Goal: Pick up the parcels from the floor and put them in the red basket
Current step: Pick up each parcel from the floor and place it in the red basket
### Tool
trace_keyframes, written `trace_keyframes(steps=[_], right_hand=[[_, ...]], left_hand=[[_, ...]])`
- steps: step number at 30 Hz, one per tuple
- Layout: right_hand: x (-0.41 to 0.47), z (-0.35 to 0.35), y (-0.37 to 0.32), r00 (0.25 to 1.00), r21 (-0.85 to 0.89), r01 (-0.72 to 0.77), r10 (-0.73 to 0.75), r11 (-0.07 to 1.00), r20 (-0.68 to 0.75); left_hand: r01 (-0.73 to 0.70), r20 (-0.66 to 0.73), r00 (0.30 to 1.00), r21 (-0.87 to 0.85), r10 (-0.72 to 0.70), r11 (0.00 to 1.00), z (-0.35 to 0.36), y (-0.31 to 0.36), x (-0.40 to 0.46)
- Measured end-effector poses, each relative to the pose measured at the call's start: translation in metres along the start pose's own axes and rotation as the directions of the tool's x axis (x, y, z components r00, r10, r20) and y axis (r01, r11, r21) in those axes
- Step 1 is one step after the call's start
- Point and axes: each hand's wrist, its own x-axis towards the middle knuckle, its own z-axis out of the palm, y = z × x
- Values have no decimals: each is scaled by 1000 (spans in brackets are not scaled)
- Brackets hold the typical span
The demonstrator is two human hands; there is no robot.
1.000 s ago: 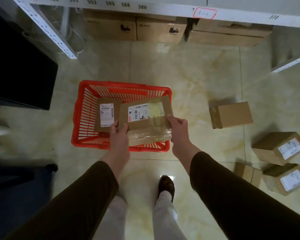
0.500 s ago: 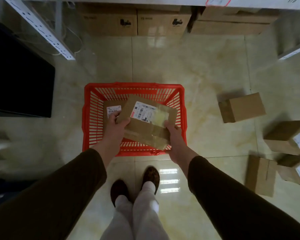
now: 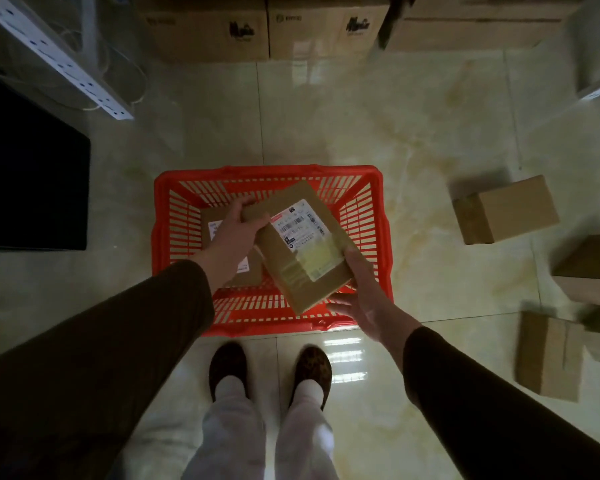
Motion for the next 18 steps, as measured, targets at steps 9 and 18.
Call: trace_keyframes(steps=[9, 18], right_hand=[[42, -3, 33, 999, 174, -10, 18, 985, -40], [80, 8, 43, 997, 162, -69, 75, 984, -35]], left_hand=[[-48, 186, 982, 87, 31, 995, 15, -41, 12], [-64, 206, 978, 286, 3, 956, 11, -101, 22]])
